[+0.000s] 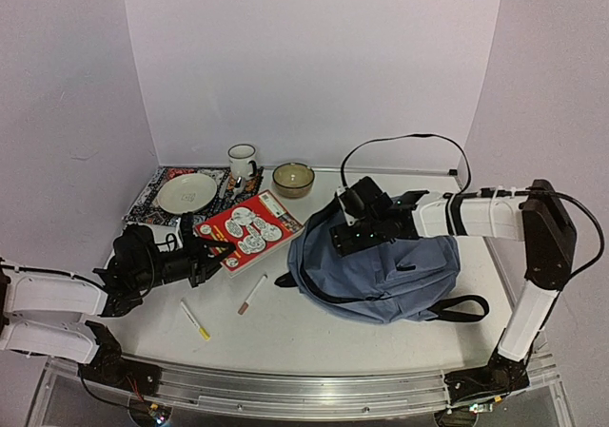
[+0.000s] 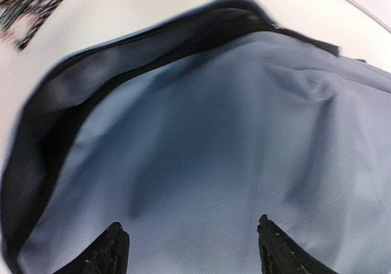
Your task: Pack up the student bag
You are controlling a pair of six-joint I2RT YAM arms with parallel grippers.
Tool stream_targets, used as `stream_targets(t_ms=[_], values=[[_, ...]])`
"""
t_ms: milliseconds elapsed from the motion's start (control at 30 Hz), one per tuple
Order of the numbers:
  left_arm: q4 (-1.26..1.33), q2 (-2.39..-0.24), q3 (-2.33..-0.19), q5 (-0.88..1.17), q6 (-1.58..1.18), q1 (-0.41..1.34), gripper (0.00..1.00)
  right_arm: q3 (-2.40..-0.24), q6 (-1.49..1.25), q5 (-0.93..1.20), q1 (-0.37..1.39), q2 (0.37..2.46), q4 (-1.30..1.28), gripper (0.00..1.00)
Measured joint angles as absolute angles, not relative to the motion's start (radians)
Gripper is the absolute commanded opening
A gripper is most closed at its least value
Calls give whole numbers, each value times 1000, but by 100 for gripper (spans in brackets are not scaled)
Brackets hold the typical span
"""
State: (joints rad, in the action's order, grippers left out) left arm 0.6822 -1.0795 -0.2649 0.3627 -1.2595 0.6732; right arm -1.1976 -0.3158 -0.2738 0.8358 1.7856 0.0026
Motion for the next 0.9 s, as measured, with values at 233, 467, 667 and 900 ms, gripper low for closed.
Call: stream_targets(t_ms=[233,467,667,900], values=[[603,-1073,-265,365,-1226,643,0,-1263,-337,-286,1039,1773,-113,78],[543,-1056,-265,367,-1199,611,0,-1321,-364,-342,1112,1834,-203,76],[507,-1053,-265,371,-1180,601,0,-1341,-375,-403,1121,1914,-260,76],[504,-1053,-265,391,-1174,601,0,-1376,-381,-475,1123,1963,-312,67]])
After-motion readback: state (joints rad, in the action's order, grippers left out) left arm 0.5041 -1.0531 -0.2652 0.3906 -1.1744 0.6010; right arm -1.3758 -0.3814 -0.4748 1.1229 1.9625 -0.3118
